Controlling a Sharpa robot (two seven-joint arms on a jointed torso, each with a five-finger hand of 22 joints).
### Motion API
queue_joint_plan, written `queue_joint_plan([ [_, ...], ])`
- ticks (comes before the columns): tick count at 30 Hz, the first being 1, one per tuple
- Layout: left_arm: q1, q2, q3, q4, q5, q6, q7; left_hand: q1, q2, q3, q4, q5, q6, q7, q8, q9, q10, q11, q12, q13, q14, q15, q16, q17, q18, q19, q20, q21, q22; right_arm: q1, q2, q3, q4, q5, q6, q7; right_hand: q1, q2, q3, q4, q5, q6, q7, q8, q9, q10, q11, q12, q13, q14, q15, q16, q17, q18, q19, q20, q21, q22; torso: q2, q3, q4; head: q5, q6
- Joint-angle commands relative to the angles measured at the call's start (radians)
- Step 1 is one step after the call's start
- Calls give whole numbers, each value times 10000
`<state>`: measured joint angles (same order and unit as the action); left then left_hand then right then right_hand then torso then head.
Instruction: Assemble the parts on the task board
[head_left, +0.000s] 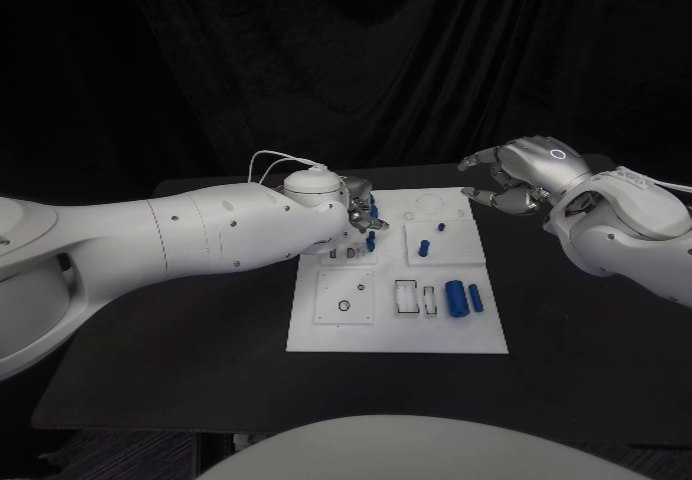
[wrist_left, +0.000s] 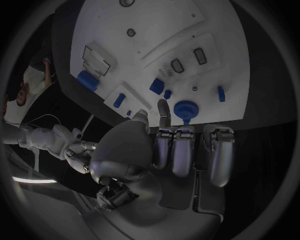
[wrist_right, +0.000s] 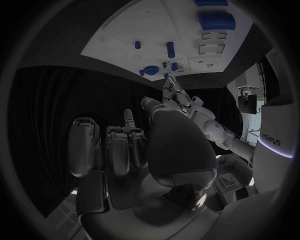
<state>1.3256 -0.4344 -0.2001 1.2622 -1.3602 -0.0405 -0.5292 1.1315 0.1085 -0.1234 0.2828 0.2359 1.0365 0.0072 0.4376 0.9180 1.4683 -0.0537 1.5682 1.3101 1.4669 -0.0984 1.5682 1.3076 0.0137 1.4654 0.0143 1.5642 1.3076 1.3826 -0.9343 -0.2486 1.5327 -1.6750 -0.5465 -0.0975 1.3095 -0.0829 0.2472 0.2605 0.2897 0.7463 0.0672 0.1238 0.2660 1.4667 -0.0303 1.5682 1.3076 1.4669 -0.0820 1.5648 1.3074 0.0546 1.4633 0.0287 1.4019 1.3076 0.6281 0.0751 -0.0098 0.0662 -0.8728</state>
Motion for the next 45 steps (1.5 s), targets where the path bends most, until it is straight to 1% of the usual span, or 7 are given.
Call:
queue_joint_plan([
  [1,-27,46,12,-8,-47,-133,-10,83,-29,47,2,30,92,-1,-10,44,1025,-29,26,2607,1039,-34,26,2632,-83,911,-10,-30,2445,-17,-10,8,23,-19,37,-207,112,13,87,0,-53,81,-21,33,-12,1041,94,26,2632,1039,49,60,2634,-156,290,67,24,2122,27,-19,3,-24,2],
  [5,-38,59,12,-30,-47,-97,-78,89,-35,49,-1,29,100,-4,-6,57,1025,-32,26,2607,1039,-36,26,2632,-82,910,-12,-31,2443,-17,-8,8,18,-19,46,-203,119,13,92,-5,-53,101,-16,37,-15,1041,97,26,2632,1039,51,60,2634,-155,289,68,22,2121,24,-26,4,-19,2],
  [10,-83,95,12,-122,-47,-105,-113,115,-49,73,3,38,190,-36,52,177,1025,-57,26,2607,1039,-57,26,2632,-75,890,-28,-45,2417,-18,-26,8,30,-19,35,-187,123,14,96,-8,-52,111,-14,39,-16,1041,98,26,2632,1039,52,60,2634,-155,289,68,20,2120,10,-4,-20,-1,2],
  [16,-151,117,10,-194,-47,-97,-127,122,-50,82,5,48,215,-46,68,213,1025,-66,26,2607,1039,-63,26,2632,-72,884,-34,-50,2408,-18,-20,8,41,-19,37,-171,130,14,100,-12,-51,126,-12,42,-18,1041,100,26,2632,1039,53,60,2634,-154,289,69,19,2119,21,-32,14,-58,2],
  [19,-184,115,9,-212,-47,-76,-139,131,-53,96,8,58,258,-64,102,280,1025,-79,26,2607,1039,-75,26,2632,-72,885,-44,-50,2410,-18,-25,8,48,-19,44,-168,130,14,100,-12,-51,126,-12,42,-18,1041,100,26,2632,1039,53,60,2634,-154,289,69,19,2119,30,-23,-13,-32,2],
  [23,-219,99,8,-185,-47,-29,-145,133,-65,116,18,66,328,-99,187,447,1025,-109,26,2607,1039,-100,26,2632,-60,853,-68,-74,2368,-18,-57,8,62,-19,37,-167,130,14,100,-12,-51,126,-12,42,-18,1041,100,26,2632,1039,53,60,2634,-154,289,69,19,2119,36,-37,24,-70,2],
  [45,-440,181,-2,-344,-47,-96,38,141,-60,134,20,93,283,-101,170,497,1025,-117,26,2607,1039,-110,26,2632,-60,855,-78,-74,2369,-19,-70,8,75,-19,73,-163,137,15,108,-17,-51,148,-9,46,-21,1041,102,26,2632,1039,56,60,2634,-154,289,70,17,2119,18,-16,8,-80,2],
])
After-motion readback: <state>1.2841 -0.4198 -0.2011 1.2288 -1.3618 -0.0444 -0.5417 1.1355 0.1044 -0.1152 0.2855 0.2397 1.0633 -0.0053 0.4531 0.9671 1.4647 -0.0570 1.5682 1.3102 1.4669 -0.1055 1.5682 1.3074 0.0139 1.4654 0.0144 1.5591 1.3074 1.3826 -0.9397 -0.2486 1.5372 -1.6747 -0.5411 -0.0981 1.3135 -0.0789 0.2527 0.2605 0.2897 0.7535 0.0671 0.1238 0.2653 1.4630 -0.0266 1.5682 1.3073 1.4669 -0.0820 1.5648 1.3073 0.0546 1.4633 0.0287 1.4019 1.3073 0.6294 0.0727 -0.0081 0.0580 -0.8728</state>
